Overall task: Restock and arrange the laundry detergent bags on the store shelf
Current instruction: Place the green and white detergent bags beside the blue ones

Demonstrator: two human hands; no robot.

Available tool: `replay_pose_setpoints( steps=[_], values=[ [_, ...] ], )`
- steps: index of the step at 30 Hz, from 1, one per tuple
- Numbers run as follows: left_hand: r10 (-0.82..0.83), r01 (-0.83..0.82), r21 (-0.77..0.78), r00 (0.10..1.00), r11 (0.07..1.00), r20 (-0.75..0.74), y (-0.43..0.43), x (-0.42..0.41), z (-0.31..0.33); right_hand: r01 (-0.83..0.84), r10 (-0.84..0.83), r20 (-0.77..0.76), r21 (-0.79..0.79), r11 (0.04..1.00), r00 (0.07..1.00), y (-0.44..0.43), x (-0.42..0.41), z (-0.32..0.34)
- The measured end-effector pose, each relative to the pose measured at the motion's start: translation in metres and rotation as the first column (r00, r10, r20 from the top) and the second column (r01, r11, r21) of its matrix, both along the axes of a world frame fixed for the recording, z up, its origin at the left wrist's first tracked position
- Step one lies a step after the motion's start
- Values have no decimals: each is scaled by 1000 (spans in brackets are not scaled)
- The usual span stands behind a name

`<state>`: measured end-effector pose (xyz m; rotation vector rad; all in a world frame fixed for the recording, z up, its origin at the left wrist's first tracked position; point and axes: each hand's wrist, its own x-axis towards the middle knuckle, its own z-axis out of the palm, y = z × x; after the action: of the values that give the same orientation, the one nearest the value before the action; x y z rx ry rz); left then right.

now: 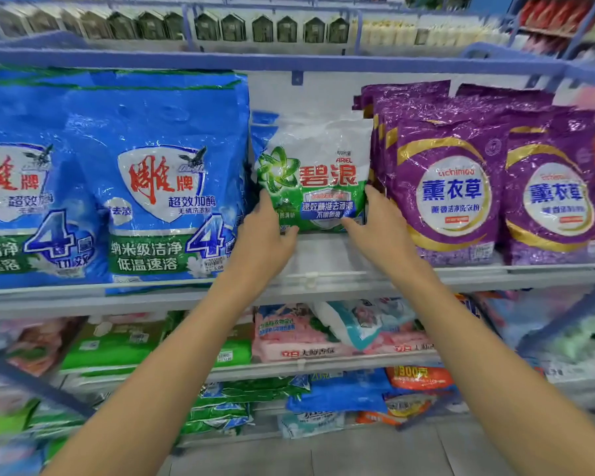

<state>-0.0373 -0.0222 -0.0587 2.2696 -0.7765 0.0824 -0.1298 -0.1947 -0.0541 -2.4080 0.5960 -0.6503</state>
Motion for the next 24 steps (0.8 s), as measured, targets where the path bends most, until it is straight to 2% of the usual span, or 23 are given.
replay_pose_setpoints(
  steps=[6, 10, 15, 24],
  values=[
    [-212, 203, 110, 974, 973, 81, 31, -27, -7, -15, 11, -39, -97, 995, 999, 41, -53, -16],
    [-270, 242, 187, 952, 952, 142, 61, -50, -19, 8, -18, -72, -134, 991, 997, 61, -95, -34],
    [-214, 155, 239, 946, 959, 244, 97, -84, -37, 9, -20, -88, -127, 992, 996, 69, -144, -58],
    [-14, -64, 333, 974, 941, 228, 143, -184, -78, -67, 54, -195, -63, 996, 979, 74, -232, -96]
  ],
)
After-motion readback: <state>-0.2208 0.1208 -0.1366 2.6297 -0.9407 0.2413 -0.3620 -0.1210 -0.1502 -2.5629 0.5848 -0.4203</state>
